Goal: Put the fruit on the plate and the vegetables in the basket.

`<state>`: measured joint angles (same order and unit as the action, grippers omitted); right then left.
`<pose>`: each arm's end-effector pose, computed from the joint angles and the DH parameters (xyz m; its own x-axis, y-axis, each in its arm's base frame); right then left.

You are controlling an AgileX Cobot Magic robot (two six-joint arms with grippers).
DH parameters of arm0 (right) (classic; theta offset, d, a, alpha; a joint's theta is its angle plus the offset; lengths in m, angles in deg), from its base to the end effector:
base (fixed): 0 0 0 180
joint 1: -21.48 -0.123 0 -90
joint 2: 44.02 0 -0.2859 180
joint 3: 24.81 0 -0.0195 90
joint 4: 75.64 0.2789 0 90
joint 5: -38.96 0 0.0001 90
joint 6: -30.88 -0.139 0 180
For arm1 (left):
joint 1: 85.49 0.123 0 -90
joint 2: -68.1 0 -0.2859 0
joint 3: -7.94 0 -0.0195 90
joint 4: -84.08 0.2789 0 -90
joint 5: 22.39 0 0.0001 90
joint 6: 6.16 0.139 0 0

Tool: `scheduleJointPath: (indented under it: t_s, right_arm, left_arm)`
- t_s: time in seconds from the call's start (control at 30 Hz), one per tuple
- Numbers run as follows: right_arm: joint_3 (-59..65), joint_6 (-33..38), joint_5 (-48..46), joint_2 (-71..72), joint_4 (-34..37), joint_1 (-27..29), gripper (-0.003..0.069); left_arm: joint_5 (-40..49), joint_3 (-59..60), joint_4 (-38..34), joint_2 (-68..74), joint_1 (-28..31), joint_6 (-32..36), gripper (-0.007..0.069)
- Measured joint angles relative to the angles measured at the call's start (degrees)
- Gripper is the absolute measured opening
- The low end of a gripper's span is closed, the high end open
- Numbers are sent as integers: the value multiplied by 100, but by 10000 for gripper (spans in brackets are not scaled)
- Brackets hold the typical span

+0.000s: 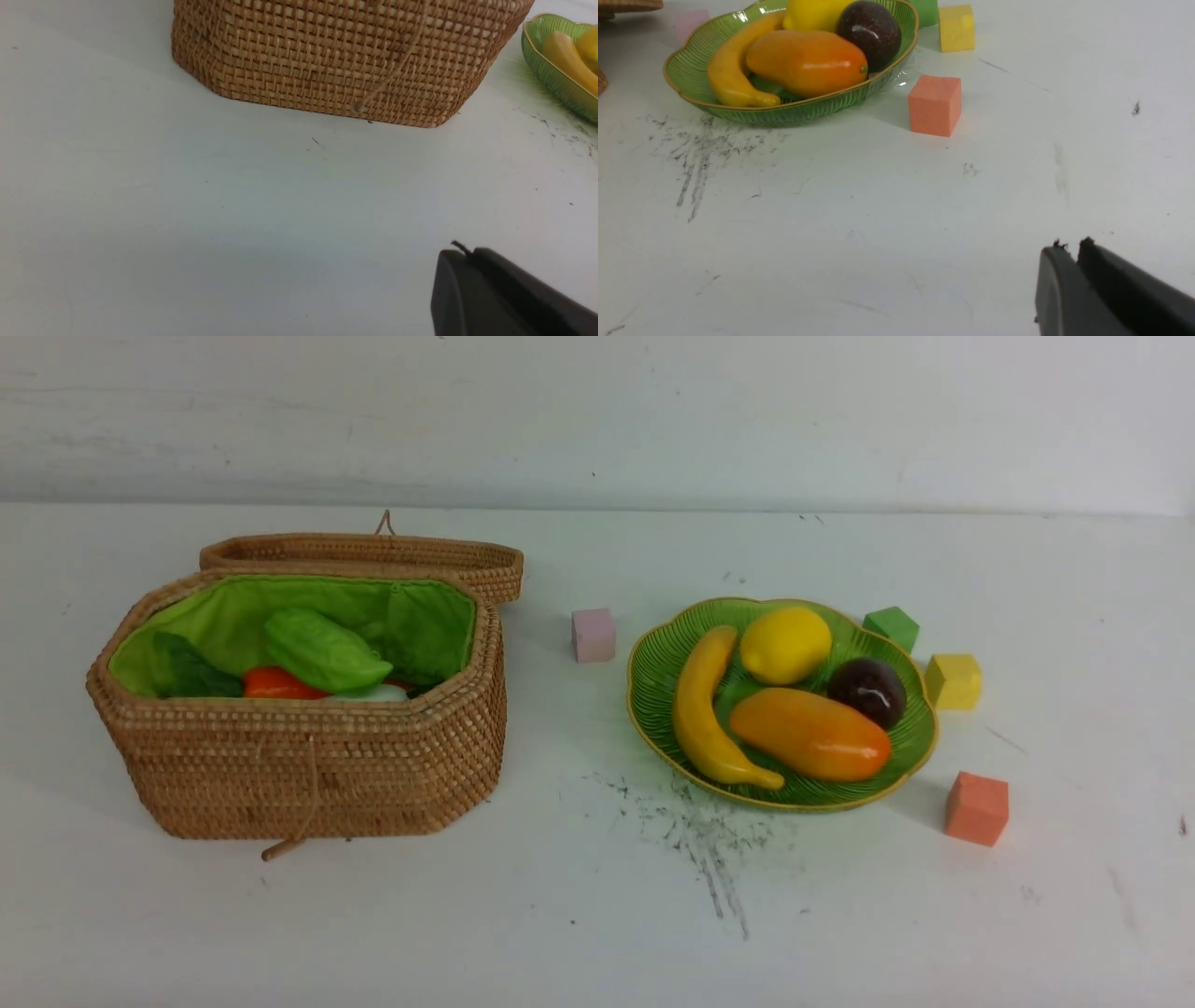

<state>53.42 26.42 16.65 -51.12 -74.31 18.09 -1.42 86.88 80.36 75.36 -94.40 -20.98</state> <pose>0.1248 0.0086 0.1583 -0.3076 0.0811 -0.9480 -0.0372 0.9946 0.0972 0.1241 -0.0227 0.1560 -0.3318 -0.2656 -0.9052 0.0765 0.9488 -0.3065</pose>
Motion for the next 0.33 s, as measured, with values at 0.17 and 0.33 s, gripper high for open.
scheduleJointPath:
  t_s: [0.17,0.33]
  right_arm:
    - [0,0,0,0,0,0,58]
    - [0,0,0,0,0,0,69]
  left_arm:
    - [0,0,0,0,0,0,-1]
    - [0,0,0,0,0,0,3]
